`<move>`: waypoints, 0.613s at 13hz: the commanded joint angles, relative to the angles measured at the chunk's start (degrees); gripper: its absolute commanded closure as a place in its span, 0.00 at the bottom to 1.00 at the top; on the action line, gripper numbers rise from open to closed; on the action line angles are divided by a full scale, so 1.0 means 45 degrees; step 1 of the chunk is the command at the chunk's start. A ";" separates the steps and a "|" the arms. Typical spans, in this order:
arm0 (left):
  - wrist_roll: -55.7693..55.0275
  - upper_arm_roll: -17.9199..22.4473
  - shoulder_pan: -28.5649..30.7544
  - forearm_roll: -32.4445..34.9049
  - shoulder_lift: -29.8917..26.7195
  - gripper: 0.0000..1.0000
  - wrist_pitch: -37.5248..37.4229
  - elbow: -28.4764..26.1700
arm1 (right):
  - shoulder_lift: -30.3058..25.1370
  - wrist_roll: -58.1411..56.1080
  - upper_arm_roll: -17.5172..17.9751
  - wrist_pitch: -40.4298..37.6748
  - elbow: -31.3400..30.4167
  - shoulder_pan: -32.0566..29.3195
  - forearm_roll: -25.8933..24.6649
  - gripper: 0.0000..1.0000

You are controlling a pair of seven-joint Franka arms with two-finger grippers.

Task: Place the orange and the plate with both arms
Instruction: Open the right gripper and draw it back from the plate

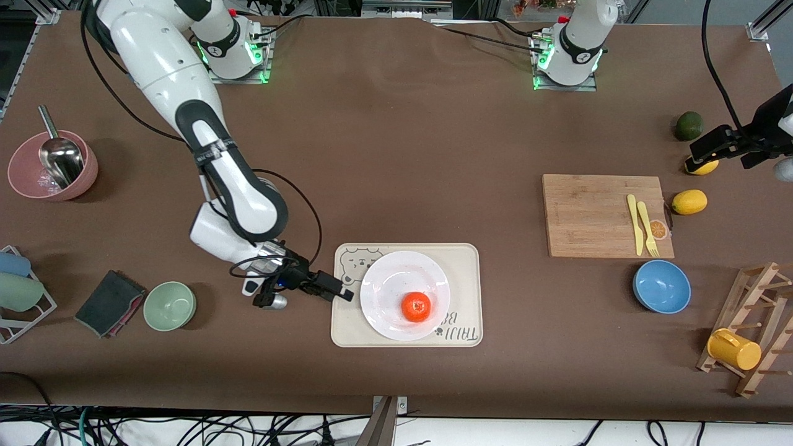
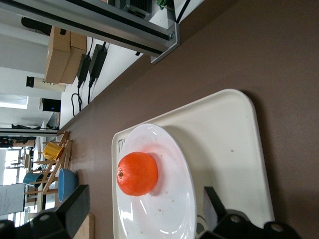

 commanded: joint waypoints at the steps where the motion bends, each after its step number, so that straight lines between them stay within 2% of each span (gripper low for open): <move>1: 0.0082 -0.0023 0.0009 0.0349 0.0179 0.00 -0.0043 0.0337 | -0.2104 0.0003 -0.1405 -0.2395 -0.2378 -0.0084 -0.1524 0.00; 4: 0.0082 -0.0023 0.0009 0.0330 0.0179 0.00 -0.0043 0.0337 | -0.3026 0.0042 -0.3571 -0.6942 -0.2620 -0.0065 -0.4805 0.00; 6: 0.0082 -0.0023 0.0009 0.0349 0.0179 0.00 -0.0043 0.0337 | -0.3572 0.0003 -0.4551 -0.9038 -0.2483 -0.0065 -0.7012 0.00; 8: 0.0082 -0.0004 0.0009 0.0349 0.0179 0.00 -0.0043 0.0337 | -0.3925 0.0042 -0.5294 -1.0816 -0.2113 -0.0065 -0.8305 0.00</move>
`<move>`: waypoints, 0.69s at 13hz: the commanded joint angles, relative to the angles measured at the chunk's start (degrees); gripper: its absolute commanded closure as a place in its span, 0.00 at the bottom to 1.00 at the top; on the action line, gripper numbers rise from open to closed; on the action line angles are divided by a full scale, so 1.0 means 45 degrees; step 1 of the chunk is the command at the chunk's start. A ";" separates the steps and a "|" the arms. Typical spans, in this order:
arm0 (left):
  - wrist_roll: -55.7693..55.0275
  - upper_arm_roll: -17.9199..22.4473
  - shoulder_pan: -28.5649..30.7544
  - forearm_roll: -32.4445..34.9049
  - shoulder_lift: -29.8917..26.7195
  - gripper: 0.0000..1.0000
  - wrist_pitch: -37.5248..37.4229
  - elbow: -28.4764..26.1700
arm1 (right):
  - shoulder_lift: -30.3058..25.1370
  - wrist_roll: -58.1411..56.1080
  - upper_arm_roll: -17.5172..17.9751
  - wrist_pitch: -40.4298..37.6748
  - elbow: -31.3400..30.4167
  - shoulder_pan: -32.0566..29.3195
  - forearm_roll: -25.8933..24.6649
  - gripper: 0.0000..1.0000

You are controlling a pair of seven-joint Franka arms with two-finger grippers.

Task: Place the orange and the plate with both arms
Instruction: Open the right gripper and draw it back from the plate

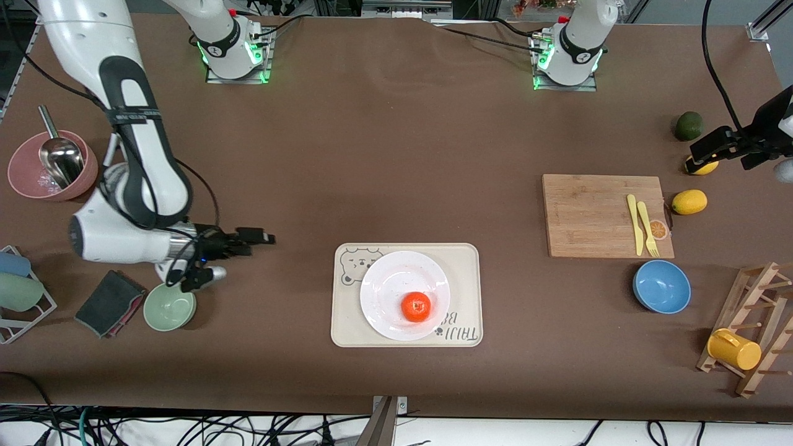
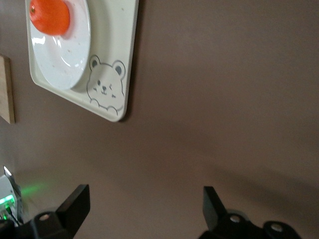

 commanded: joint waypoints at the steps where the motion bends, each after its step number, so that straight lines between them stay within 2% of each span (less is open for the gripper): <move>1: 0.0082 -0.0028 0.0005 0.0329 0.0152 0.00 -0.0080 0.0337 | -0.0825 -0.0030 -0.0780 -0.1987 0.0070 0.0132 -0.2134 0.00; 5: 0.0082 -0.0029 0.0024 0.0349 0.0152 0.00 -0.0080 0.0337 | -0.2483 0.0436 -0.0822 -0.4081 0.0013 0.0210 -0.5848 0.00; 9: 0.0082 -0.0009 0.0044 0.0349 0.0152 0.00 -0.0080 0.0337 | -0.3928 0.2036 -0.0802 -0.4980 0.0013 0.0210 -0.7200 0.00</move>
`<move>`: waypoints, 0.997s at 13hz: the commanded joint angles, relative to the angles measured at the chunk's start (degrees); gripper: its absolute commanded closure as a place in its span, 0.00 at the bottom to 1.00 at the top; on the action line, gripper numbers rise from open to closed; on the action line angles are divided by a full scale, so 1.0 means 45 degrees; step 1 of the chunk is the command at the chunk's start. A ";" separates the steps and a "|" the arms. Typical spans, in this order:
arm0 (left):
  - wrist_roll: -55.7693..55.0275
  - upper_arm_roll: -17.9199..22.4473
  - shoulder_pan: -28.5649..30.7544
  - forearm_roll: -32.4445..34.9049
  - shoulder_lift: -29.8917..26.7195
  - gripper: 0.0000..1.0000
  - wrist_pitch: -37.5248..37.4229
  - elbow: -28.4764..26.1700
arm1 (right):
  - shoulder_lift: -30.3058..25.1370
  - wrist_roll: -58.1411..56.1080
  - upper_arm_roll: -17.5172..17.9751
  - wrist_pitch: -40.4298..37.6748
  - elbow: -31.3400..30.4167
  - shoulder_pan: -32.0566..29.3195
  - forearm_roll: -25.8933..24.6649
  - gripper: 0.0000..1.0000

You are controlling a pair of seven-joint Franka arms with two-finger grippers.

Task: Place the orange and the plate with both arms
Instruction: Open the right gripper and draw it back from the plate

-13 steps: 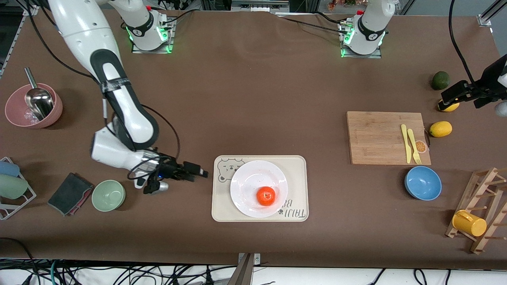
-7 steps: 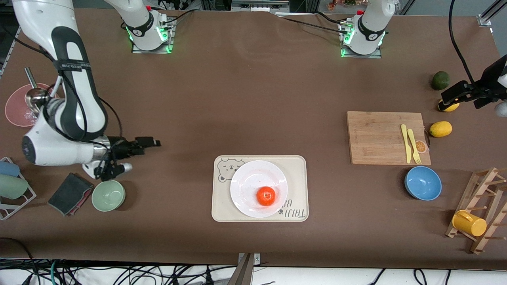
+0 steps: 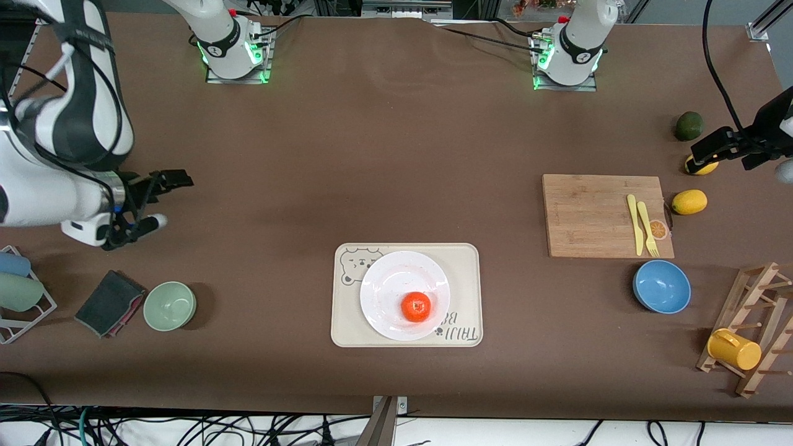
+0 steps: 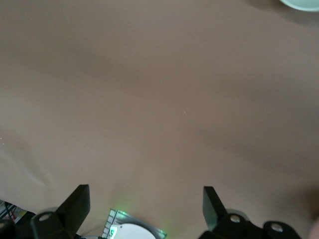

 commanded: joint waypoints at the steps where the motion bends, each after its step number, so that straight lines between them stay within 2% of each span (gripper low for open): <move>1: 0.0082 -0.0013 0.0004 0.0349 0.0140 0.00 -0.0086 0.0330 | -0.1241 0.1367 -0.0027 -0.0764 -0.0177 0.0198 -0.0822 0.00; 3: 0.0082 -0.0013 0.0004 0.0349 0.0140 0.00 -0.0086 0.0330 | -0.1984 0.3122 0.0206 -0.0786 -0.0391 0.0180 -0.1310 0.00; 4: 0.0082 -0.0013 0.0004 0.0349 0.0140 0.00 -0.0086 0.0330 | -0.2471 0.3846 0.0575 -0.0612 -0.0721 0.0083 -0.1796 0.00; 6: 0.0082 -0.0013 0.0004 0.0349 0.0140 0.00 -0.0086 0.0330 | -0.3275 0.5932 0.0851 -0.0280 -0.1386 0.0004 -0.2035 0.00; 8: 0.0082 -0.0013 0.0004 0.0349 0.0140 0.00 -0.0086 0.0330 | -0.3316 0.6081 0.1844 -0.0143 -0.1233 -0.1026 -0.2268 0.00; 11: 0.0082 -0.0013 0.0004 0.0349 0.0140 0.00 -0.0086 0.0330 | -0.3453 0.5943 0.1848 0.0540 -0.1193 -0.1148 -0.2347 0.00; 13: 0.0082 -0.0013 0.0004 0.0349 0.0140 0.00 -0.0086 0.0330 | -0.3472 0.5865 0.1189 0.0950 -0.1038 -0.1188 -0.2057 0.00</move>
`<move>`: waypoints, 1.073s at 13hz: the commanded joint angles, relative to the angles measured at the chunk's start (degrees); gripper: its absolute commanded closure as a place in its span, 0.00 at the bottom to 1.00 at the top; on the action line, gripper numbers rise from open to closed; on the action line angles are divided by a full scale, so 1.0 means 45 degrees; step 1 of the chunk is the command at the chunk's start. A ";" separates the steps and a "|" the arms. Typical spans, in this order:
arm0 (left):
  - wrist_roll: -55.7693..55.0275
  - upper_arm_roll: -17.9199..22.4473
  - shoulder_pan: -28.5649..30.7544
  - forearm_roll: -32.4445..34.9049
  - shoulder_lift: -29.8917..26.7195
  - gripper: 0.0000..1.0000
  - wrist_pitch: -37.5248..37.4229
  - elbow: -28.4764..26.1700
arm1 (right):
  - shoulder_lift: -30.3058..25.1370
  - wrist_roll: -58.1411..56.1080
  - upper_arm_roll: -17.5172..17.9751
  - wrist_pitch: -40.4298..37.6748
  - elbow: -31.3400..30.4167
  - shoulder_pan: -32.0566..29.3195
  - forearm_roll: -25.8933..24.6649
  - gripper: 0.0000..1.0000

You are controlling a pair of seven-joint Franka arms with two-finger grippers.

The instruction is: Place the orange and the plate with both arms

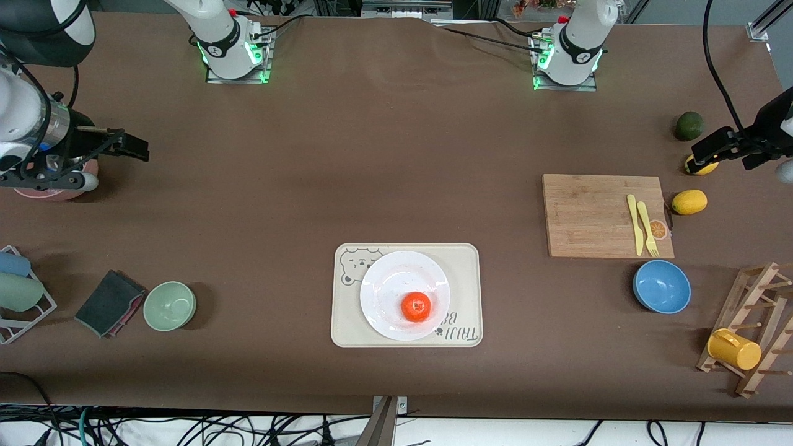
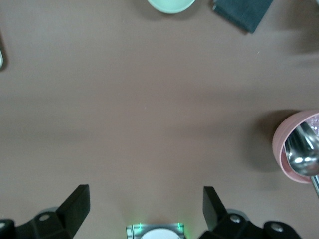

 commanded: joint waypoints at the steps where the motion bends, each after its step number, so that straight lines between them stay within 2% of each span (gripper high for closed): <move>1: 0.0082 -0.0014 -0.0005 0.0349 0.0138 0.00 -0.0087 0.0329 | -0.0392 0.0031 -0.0400 0.0361 -0.0163 -0.0148 0.0209 0.00; 14: 0.0082 -0.0014 0.0014 0.0368 0.0138 0.00 -0.0087 0.0329 | 0.0331 0.0051 -0.0440 -0.0147 0.1420 -0.0128 0.0249 0.00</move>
